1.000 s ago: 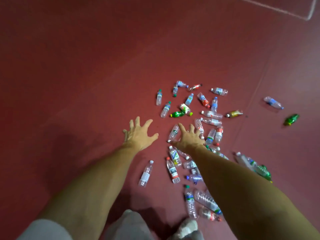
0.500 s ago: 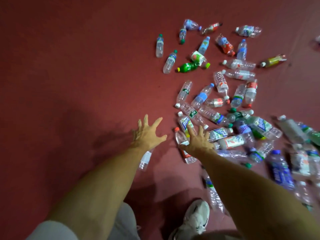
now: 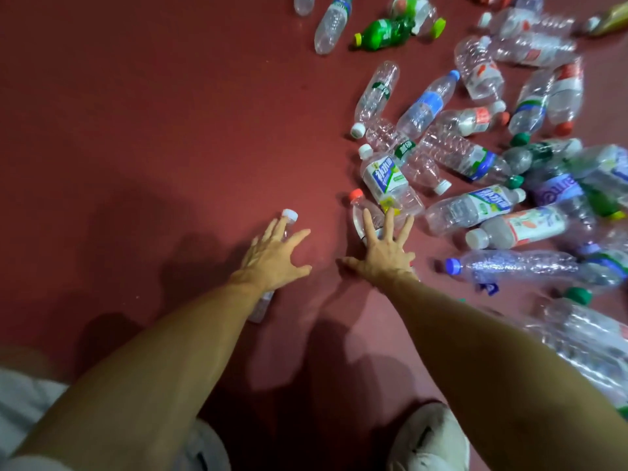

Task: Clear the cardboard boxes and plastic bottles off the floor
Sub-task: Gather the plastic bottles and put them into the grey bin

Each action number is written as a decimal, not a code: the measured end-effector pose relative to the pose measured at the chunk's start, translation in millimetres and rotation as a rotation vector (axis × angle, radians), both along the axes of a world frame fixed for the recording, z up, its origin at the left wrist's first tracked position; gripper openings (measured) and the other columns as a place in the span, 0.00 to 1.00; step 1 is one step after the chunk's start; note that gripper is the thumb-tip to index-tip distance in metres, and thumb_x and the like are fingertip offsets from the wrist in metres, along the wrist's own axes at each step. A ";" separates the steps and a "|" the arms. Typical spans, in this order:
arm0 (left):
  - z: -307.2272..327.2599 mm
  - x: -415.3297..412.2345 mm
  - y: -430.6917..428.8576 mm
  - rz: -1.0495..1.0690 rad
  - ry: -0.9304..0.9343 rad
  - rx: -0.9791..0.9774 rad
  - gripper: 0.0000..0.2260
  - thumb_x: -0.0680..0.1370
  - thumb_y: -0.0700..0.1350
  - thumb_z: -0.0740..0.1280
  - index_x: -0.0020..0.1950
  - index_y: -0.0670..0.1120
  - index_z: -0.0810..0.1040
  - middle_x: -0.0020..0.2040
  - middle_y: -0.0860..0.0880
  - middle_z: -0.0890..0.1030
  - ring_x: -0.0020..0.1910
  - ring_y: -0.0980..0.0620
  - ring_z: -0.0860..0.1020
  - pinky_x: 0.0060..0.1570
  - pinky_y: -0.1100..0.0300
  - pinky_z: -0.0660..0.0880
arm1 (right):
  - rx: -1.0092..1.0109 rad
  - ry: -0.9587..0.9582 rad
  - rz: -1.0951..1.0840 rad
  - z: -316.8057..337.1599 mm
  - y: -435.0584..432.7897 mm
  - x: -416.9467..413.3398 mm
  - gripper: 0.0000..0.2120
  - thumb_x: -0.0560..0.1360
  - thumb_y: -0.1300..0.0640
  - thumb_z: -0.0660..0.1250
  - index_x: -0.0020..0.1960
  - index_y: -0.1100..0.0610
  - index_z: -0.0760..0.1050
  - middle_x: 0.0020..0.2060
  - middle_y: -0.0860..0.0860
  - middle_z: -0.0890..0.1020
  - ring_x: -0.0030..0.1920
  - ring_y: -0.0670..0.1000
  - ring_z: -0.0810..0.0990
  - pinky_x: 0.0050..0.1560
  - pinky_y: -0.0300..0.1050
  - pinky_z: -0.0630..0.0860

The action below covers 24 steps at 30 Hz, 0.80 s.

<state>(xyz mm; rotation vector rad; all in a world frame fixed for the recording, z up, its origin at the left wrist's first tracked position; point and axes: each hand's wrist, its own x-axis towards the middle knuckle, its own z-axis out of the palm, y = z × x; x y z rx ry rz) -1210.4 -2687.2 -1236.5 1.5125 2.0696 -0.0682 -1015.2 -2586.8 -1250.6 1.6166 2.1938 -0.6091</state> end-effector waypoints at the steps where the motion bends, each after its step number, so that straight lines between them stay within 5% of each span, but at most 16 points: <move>1: 1.3 -1.4 -4.8 -0.020 -0.002 -0.005 0.36 0.75 0.62 0.69 0.79 0.62 0.56 0.82 0.50 0.43 0.81 0.50 0.43 0.77 0.45 0.52 | 0.009 0.000 0.004 -1.1 -2.2 -1.3 0.54 0.70 0.29 0.67 0.78 0.39 0.31 0.78 0.50 0.31 0.76 0.67 0.29 0.63 0.76 0.67; 5: 6.2 -7.0 -11.4 0.046 -0.004 -0.095 0.40 0.74 0.63 0.70 0.79 0.66 0.51 0.81 0.51 0.37 0.81 0.46 0.41 0.75 0.39 0.52 | 0.030 0.026 0.007 -1.9 -4.0 -0.7 0.53 0.70 0.29 0.67 0.79 0.39 0.33 0.78 0.49 0.31 0.76 0.67 0.30 0.63 0.76 0.67; 10: 6.1 -16.1 -22.2 0.032 -0.046 -0.137 0.37 0.77 0.57 0.70 0.79 0.67 0.51 0.81 0.60 0.40 0.76 0.47 0.64 0.71 0.51 0.66 | 0.064 0.016 0.024 -3.0 -10.5 -0.3 0.51 0.69 0.23 0.60 0.80 0.39 0.36 0.80 0.48 0.35 0.77 0.66 0.31 0.63 0.75 0.67; 15: 4.4 -17.4 -28.8 0.029 -0.044 -0.117 0.37 0.77 0.55 0.70 0.79 0.67 0.52 0.81 0.61 0.42 0.74 0.47 0.69 0.68 0.53 0.68 | 0.063 0.041 0.063 -3.7 -17.5 2.4 0.47 0.70 0.23 0.57 0.80 0.37 0.38 0.80 0.46 0.36 0.77 0.65 0.31 0.65 0.75 0.65; 24: 7.0 -15.2 -32.0 0.027 -0.043 -0.090 0.36 0.77 0.57 0.70 0.79 0.68 0.51 0.81 0.61 0.42 0.72 0.45 0.71 0.67 0.51 0.69 | 0.081 0.073 0.115 -6.4 -31.4 -1.0 0.43 0.73 0.28 0.62 0.80 0.36 0.44 0.80 0.45 0.40 0.77 0.59 0.50 0.64 0.72 0.65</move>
